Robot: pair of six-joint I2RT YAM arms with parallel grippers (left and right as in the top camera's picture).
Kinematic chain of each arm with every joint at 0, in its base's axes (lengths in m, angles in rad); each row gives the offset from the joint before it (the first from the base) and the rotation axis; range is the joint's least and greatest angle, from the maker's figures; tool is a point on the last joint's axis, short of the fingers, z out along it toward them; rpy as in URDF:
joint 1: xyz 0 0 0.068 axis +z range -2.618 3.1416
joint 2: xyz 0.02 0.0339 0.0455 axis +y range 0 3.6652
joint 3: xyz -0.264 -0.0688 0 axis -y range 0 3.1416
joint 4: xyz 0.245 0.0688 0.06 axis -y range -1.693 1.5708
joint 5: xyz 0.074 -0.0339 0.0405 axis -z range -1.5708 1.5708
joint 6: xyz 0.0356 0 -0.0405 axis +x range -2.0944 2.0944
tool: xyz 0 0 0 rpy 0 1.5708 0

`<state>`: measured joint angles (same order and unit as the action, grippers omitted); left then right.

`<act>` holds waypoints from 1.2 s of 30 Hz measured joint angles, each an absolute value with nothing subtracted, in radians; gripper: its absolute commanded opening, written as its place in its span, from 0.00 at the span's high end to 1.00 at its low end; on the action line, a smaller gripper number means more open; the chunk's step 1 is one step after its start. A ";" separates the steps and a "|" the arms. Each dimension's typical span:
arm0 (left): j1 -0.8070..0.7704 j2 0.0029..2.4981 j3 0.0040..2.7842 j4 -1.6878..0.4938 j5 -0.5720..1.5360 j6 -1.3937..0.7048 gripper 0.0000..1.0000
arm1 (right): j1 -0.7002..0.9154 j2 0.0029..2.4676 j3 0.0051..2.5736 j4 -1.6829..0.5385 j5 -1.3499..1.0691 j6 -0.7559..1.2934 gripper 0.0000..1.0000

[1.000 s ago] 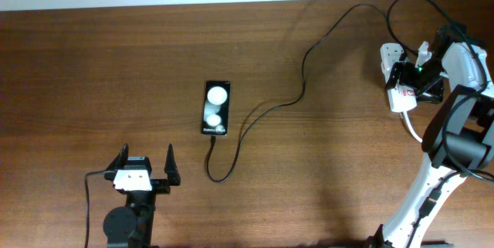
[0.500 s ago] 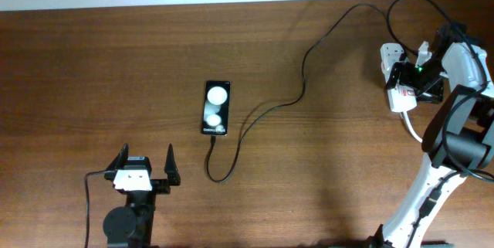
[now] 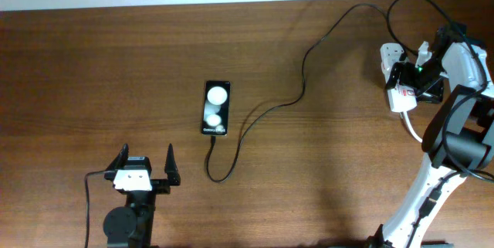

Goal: Plug charger to phone and switch on socket

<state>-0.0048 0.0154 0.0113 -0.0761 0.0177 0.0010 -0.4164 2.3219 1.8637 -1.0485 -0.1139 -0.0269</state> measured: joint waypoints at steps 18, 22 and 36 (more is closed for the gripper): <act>-0.005 0.015 0.011 -0.076 0.018 0.001 0.01 | -0.417 1.985 1.852 -1.051 -0.102 -0.030 0.01; -0.005 0.015 0.011 -0.076 0.018 0.001 0.01 | -0.417 1.979 1.852 -1.051 -0.102 -0.030 0.01; -0.005 0.015 0.011 -0.076 0.018 0.001 0.01 | -0.417 1.917 1.849 -1.051 -0.102 -0.031 0.01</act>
